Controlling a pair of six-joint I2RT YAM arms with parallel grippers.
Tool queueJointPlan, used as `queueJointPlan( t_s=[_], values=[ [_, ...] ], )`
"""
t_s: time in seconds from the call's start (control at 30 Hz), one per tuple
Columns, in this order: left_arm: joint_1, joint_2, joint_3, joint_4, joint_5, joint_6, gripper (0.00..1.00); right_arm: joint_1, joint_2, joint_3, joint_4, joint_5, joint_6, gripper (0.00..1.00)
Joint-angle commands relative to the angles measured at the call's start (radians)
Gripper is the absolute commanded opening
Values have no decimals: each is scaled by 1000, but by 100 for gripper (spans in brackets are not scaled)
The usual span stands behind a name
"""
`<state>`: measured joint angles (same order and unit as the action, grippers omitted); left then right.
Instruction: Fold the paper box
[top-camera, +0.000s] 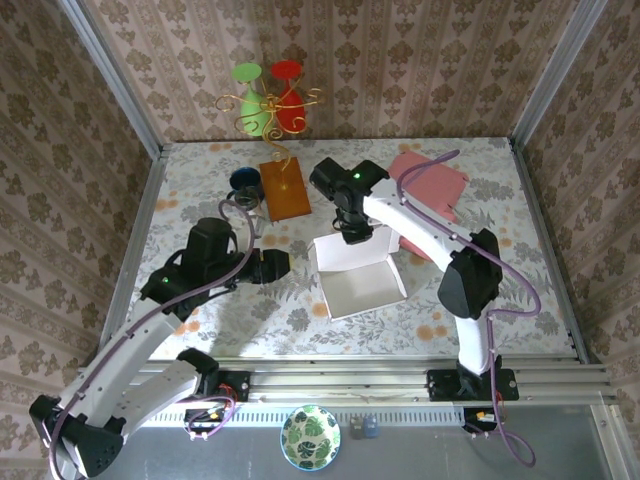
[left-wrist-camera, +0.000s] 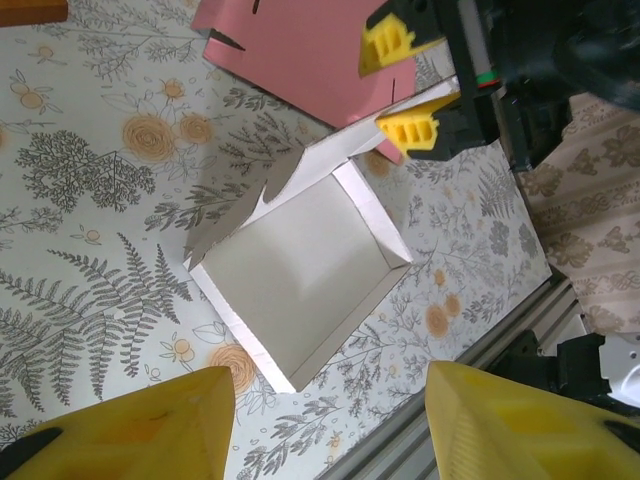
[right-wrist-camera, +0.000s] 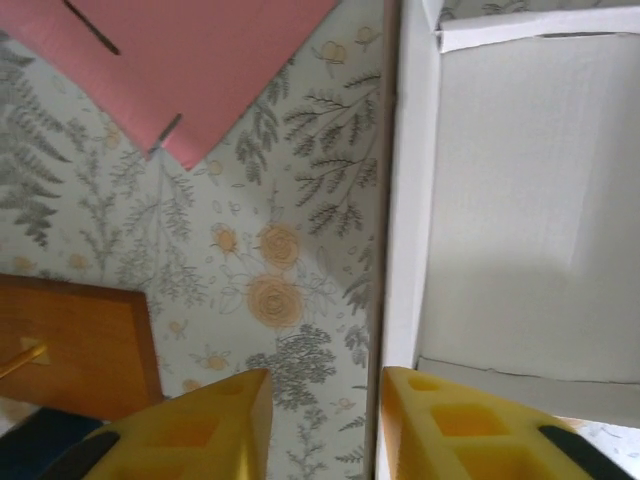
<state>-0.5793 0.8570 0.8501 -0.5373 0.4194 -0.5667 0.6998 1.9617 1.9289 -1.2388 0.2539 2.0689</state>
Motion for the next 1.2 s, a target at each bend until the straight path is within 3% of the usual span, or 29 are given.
queueJointPlan(
  t_s=[0.0, 0.07, 0.17, 0.23, 0.33, 0.37, 0.43, 0.53, 0.63, 0.77, 0.93, 1.03, 1.17],
  values=[
    [-15, 23, -5, 11, -20, 43, 55, -6, -104, -10, 69, 126, 14, 38],
    [-29, 44, -2, 13, -39, 57, 57, -8, -143, -15, 88, 185, -86, 41],
    [-58, 90, 12, 14, -67, 102, 59, -27, -230, -90, 252, 227, -380, 43],
    [-80, 127, 28, -2, -94, 152, 61, -54, -318, -209, 458, 213, -723, 44],
    [-93, 182, 50, -24, -125, 222, 64, -112, -484, -422, 764, 24, -1280, 45],
    [-94, 197, 57, -24, -131, 237, 64, -134, -533, -482, 816, -72, -1453, 50],
    [-94, 229, 72, -12, -131, 270, 65, -204, -633, -569, 778, -262, -1726, 56],
    [-101, 278, 93, 5, -135, 321, 65, -342, -705, -623, 609, -443, -1957, 57],
    [-110, 337, 121, -13, -181, 367, 66, -428, -725, -673, 500, -454, -2114, 54],
    [-110, 398, 146, -5, -207, 388, 66, -510, -724, -760, 494, -482, -2214, 53],
    [-111, 468, 178, 18, -232, 390, 64, -517, -706, -861, 550, -498, -2414, 65],
    [-112, 499, 191, 32, -234, 393, 63, -529, -665, -864, 579, -468, -2484, 67],
    [-111, 531, 208, 34, -234, 400, 60, -559, -578, -803, 557, -568, -2557, 67]
  ],
)
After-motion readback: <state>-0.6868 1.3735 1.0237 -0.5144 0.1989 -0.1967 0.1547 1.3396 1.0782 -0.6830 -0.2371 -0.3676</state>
